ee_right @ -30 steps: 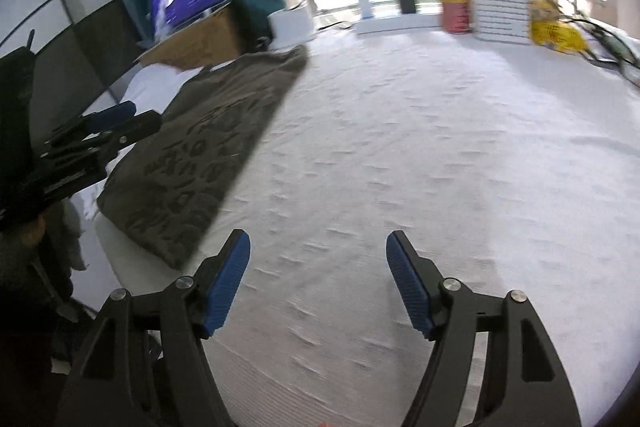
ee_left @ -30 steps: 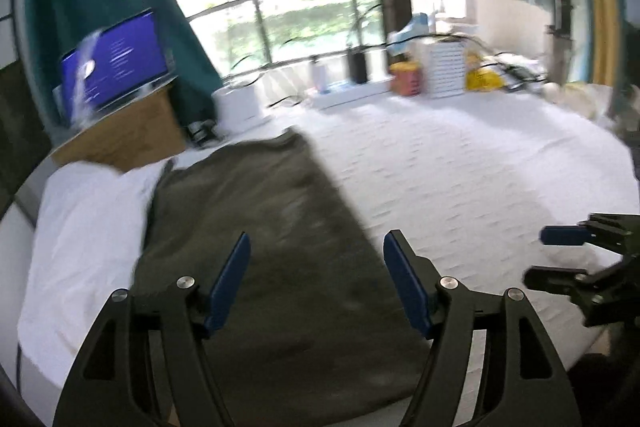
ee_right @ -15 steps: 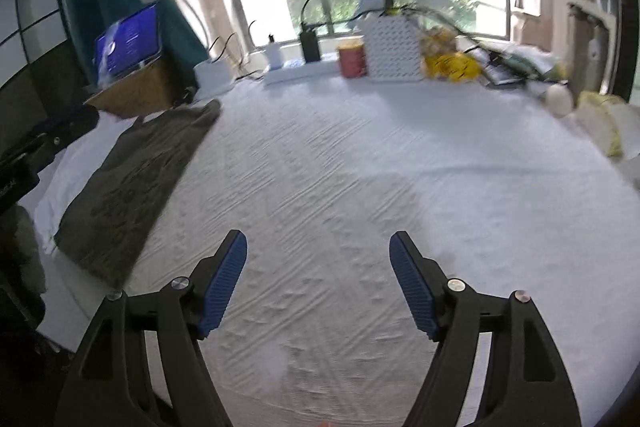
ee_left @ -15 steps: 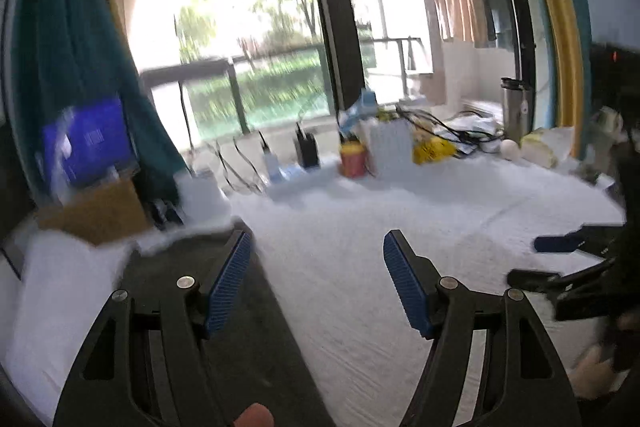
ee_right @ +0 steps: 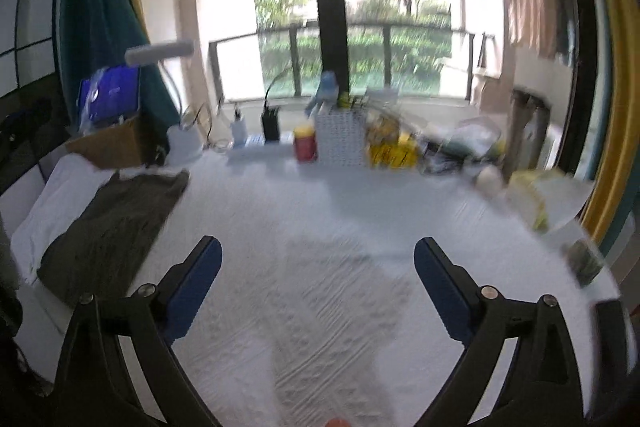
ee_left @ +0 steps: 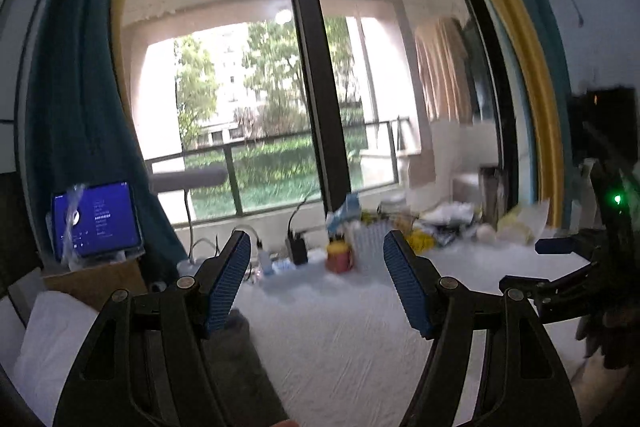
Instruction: Fold small clothes
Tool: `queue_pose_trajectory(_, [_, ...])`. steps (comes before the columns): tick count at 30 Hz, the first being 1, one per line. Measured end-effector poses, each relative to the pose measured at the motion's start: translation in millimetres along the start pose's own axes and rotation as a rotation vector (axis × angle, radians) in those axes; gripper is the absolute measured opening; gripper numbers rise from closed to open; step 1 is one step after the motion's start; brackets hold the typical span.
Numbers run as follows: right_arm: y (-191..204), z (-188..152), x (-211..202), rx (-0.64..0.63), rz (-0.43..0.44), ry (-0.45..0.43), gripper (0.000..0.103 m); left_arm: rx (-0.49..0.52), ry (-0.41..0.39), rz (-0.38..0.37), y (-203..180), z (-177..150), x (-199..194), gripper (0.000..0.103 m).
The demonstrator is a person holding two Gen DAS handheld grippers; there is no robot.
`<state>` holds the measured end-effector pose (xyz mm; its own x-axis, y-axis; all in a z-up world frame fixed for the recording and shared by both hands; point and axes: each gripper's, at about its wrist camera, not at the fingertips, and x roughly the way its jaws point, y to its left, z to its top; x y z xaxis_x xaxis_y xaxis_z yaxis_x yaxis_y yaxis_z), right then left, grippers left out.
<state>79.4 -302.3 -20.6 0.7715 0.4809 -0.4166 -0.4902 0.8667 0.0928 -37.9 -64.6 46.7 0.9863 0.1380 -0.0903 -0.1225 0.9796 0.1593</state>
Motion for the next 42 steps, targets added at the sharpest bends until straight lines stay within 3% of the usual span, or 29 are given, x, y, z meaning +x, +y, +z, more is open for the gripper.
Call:
queue_pose_trajectory(7, [11, 21, -41, -0.052, -0.049, -0.198, 0.097, -0.045, -0.077, -0.027, 13, 9, -19, 0.072])
queue_pose_trajectory(14, [26, 26, -56, -0.081, -0.066, -0.282, 0.097, -0.091, -0.106, -0.021, 29, 4, -33, 0.072])
queue_pose_trajectory(23, [39, 18, -54, -0.068, -0.053, -0.285, 0.097, -0.173, -0.105, -0.055, 56, -18, -33, 0.074])
queue_pose_trajectory(25, [41, 16, -52, -0.067, -0.051, -0.278, 0.097, -0.193, -0.085, -0.056, 61, -23, -29, 0.08])
queue_pose_trajectory(30, [46, 13, -45, -0.078, -0.041, -0.248, 0.097, -0.246, -0.012, -0.096, 67, -34, -16, 0.081])
queue_pose_trajectory(35, [49, 11, -42, -0.081, -0.036, -0.234, 0.097, -0.222, 0.021, -0.082, 59, -40, -11, 0.081])
queue_pose_trajectory(42, [46, 10, -41, -0.074, -0.036, -0.229, 0.097, -0.201, 0.007, -0.09, 54, -40, -12, 0.081])
